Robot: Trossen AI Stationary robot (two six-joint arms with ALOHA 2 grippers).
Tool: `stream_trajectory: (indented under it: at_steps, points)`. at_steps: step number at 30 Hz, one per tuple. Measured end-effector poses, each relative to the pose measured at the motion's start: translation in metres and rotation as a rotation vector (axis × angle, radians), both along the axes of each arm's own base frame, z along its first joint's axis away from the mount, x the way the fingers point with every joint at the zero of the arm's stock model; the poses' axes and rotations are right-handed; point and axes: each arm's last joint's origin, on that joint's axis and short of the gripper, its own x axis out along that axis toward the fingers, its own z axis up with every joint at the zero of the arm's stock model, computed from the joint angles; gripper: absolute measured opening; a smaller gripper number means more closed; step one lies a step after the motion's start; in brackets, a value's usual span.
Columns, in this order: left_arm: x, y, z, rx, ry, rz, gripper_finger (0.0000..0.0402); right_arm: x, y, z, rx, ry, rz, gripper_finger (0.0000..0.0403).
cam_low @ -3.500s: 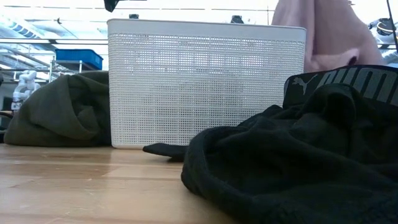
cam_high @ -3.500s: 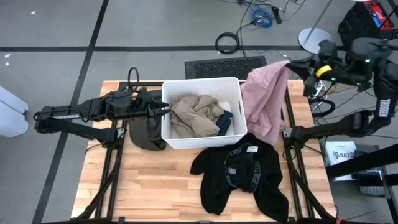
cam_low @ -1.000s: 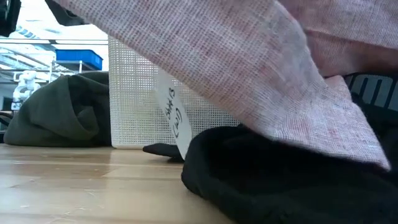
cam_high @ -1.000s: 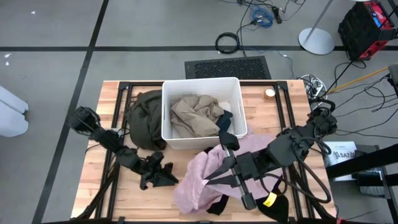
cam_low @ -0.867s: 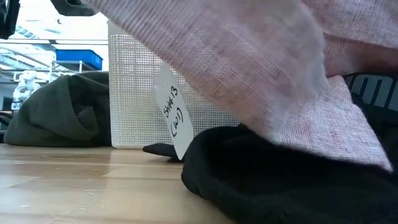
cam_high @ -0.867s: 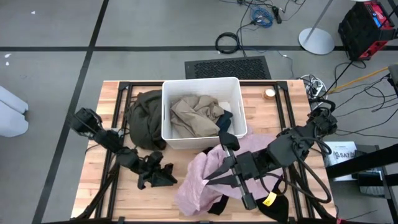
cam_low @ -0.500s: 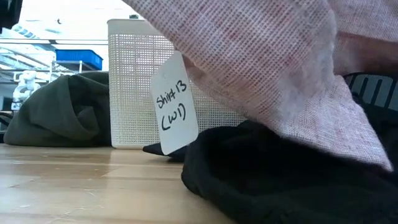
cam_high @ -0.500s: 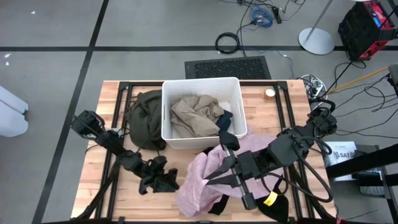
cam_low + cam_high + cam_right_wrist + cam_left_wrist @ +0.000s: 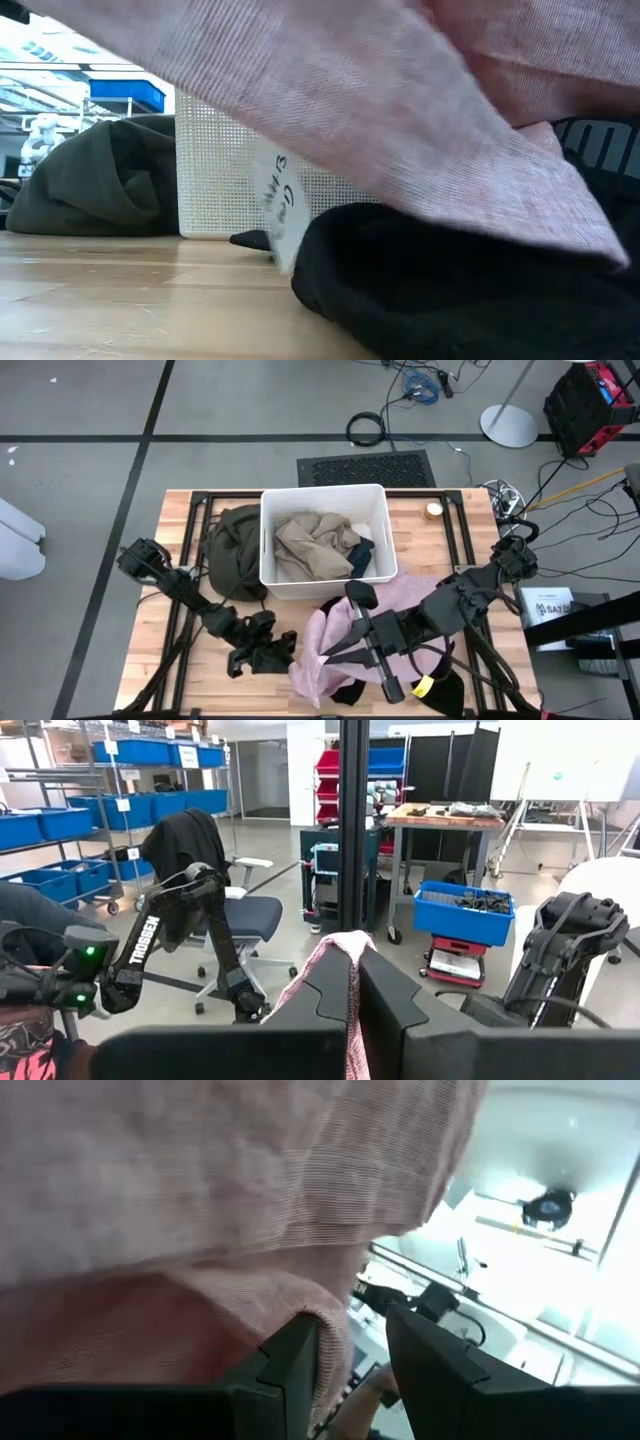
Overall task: Sort clothes
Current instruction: Fold the pink shirt
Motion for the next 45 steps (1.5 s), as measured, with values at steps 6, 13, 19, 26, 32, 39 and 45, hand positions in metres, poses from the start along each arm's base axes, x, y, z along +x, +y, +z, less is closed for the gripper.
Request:
stream_trajectory:
  at_steps: [6,13,19,26,32,39,45]
  points:
    - [0.003,-0.002,-0.006,0.09,0.027,0.024,0.0101,-0.002,0.003,-0.001,-0.002,0.008,0.008,0.0]
    - [0.007,-0.008,-0.021,0.17,0.176,0.004,0.0007,-0.002,0.003,-0.002,-0.005,0.016,0.005,0.0]
    - [-0.012,-0.014,0.005,0.183,0.063,-0.031,0.0004,-0.005,0.004,-0.017,0.019,0.199,0.005,0.001]
    - [-0.054,-0.022,0.041,0.288,0.041,0.07,0.0002,0.001,0.007,-0.065,0.101,0.606,-0.128,0.0062]
    - [-0.088,-0.026,0.045,0.384,0.261,0.18,0.0001,0.025,0.024,-0.115,0.099,0.877,-0.054,0.0125]
    - [-0.125,-0.027,0.025,0.45,0.57,0.297,0.0001,0.02,0.03,-0.153,0.042,1.198,-0.09,0.0168]
    - [-0.143,-0.027,-0.012,0.526,0.833,0.314,0.0,0.002,0.04,-0.16,-0.182,1.094,-0.323,0.0171]
